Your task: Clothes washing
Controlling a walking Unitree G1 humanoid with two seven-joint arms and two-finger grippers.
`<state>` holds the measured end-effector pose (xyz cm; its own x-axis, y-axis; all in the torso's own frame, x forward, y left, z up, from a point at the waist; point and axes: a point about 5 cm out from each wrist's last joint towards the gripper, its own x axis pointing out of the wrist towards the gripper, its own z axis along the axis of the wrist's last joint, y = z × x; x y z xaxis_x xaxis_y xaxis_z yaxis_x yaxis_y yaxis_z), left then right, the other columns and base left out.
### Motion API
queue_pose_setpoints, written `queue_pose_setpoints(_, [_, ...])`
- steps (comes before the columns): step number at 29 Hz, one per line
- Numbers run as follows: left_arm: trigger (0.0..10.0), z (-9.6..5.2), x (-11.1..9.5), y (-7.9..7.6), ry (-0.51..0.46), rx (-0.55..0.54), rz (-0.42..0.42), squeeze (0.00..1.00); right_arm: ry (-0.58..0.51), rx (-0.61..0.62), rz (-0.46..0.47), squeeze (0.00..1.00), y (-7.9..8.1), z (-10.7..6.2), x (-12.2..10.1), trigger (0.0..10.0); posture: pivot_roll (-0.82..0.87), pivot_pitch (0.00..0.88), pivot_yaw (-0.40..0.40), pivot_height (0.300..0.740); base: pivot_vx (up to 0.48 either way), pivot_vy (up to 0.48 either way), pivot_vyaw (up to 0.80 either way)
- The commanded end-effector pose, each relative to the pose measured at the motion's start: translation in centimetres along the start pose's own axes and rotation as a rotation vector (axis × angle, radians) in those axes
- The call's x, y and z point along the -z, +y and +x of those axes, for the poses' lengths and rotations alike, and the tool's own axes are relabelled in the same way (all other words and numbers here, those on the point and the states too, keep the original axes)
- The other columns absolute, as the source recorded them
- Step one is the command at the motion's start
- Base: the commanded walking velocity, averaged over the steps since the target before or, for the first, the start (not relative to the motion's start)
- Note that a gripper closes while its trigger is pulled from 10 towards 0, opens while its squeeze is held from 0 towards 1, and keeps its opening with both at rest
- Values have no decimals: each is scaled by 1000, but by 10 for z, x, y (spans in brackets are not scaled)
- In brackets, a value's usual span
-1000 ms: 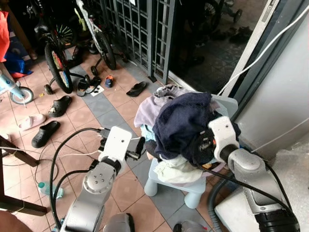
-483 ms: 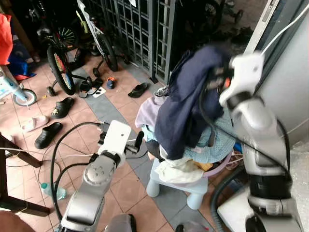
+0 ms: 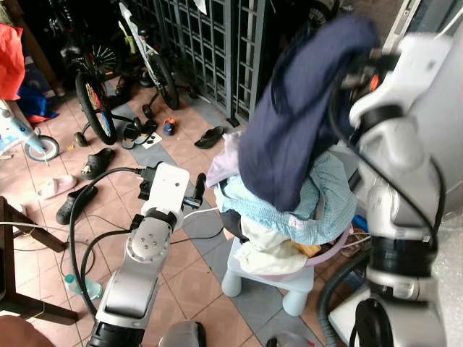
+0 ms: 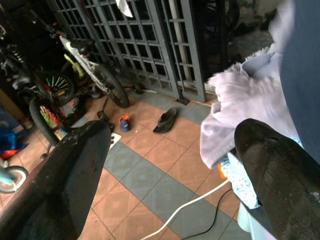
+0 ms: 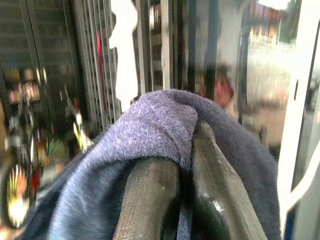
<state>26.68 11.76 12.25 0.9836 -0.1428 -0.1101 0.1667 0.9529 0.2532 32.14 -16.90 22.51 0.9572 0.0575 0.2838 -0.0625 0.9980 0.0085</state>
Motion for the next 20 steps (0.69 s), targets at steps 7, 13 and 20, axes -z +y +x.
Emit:
queue_pose_setpoints(7, [10000,-1,4,-5,4,20,10,0,165,34,-105,0,-6,-24,30,0,9,0,66,740,0,0,0])
queue_pose_setpoints(13, [10000,-3,5,-8,6,35,4,0,511,-70,-141,0,-4,-56,83,9647,4,0,60,740,0,0,0])
queue_pose_setpoints(20, [10000,-5,6,-9,11,45,2,0,647,-457,-126,1000,39,-85,103,10000,11,0,57,740,0,0,0])
